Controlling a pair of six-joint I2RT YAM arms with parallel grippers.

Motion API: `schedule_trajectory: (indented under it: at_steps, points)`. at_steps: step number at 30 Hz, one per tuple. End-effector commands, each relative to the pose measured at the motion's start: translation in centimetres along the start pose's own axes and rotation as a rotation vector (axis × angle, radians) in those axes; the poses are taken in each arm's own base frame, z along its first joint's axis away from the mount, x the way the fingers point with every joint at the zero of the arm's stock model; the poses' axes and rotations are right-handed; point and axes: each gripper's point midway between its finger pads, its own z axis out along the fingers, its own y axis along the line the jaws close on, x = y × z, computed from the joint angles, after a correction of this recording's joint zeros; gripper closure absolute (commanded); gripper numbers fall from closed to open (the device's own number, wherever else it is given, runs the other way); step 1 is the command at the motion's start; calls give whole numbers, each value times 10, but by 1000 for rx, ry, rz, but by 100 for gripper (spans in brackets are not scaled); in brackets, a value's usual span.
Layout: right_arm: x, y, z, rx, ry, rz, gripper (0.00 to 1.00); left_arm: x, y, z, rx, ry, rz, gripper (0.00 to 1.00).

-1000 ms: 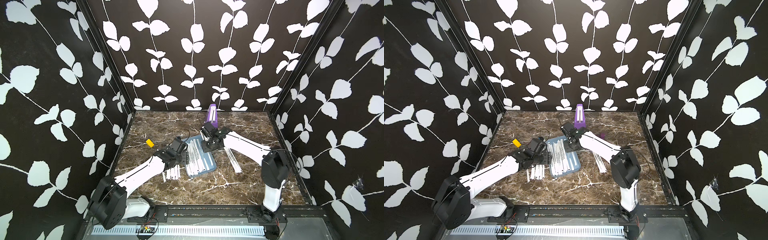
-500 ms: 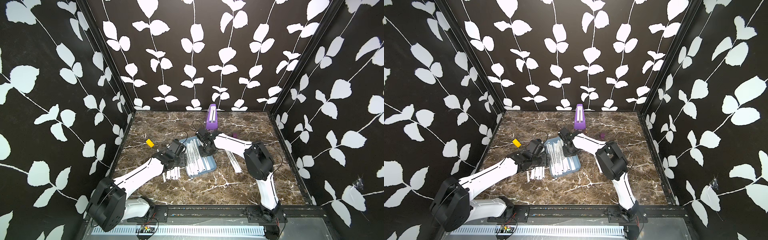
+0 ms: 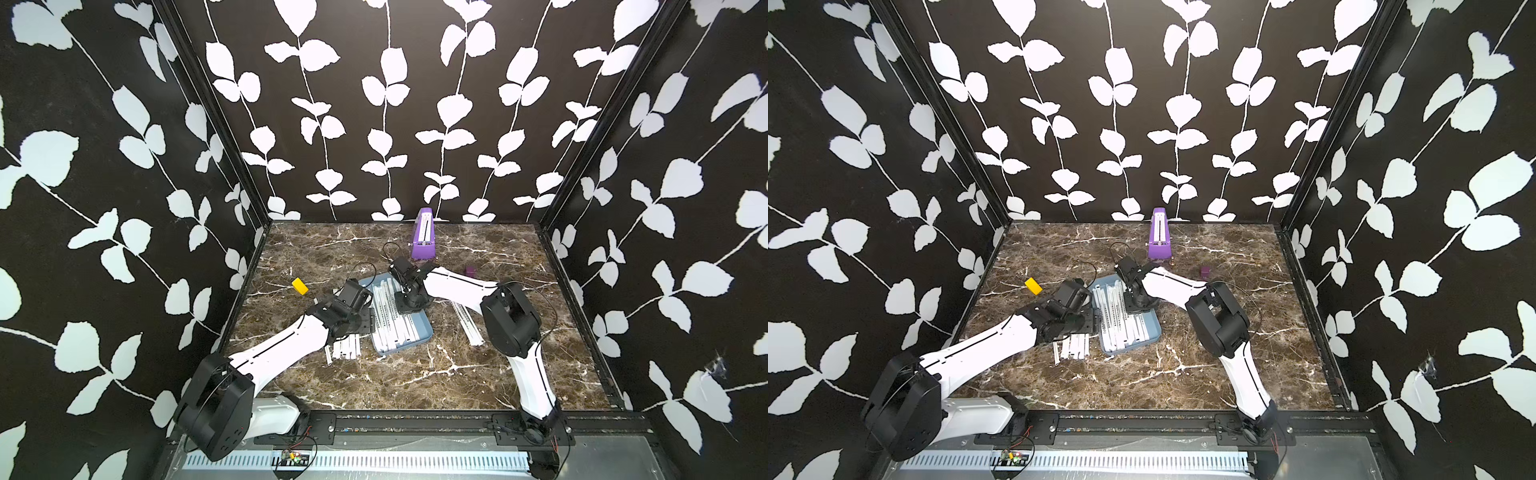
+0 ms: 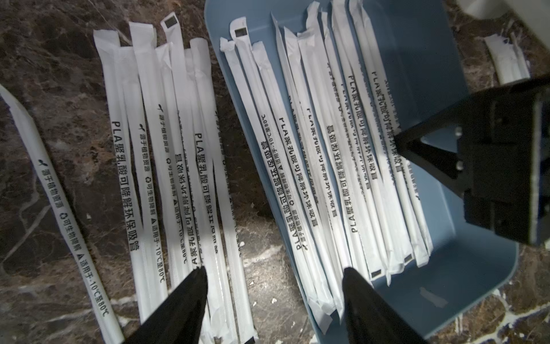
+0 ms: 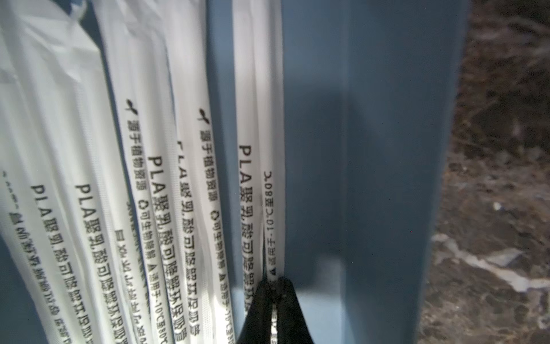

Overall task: Put the straws into the storage box
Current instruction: Place the straw in the storage box.

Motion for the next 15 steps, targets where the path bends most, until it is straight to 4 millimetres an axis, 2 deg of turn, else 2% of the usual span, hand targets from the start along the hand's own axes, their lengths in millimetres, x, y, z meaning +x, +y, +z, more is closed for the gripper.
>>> schedule_trajectory:
  at_steps: [1, 4, 10, 13, 15]
  points:
    - [-7, 1, 0, -1, -3, 15, 89, 0, 2, 1, -3, -1, -10, 26]
    - [-10, 4, -14, -14, -16, 6, 85, -1, 2, -1, -5, -2, -9, 26]
    - [-18, 0, -68, -19, -88, -20, 80, -15, 1, -15, -8, -48, 8, 26]
    - [-12, -16, -88, -7, -98, -11, 79, -24, 0, -24, -13, -74, 36, 26]
    - [-3, -38, -98, 7, -98, 17, 78, -27, -5, -27, 0, -91, 62, 26]
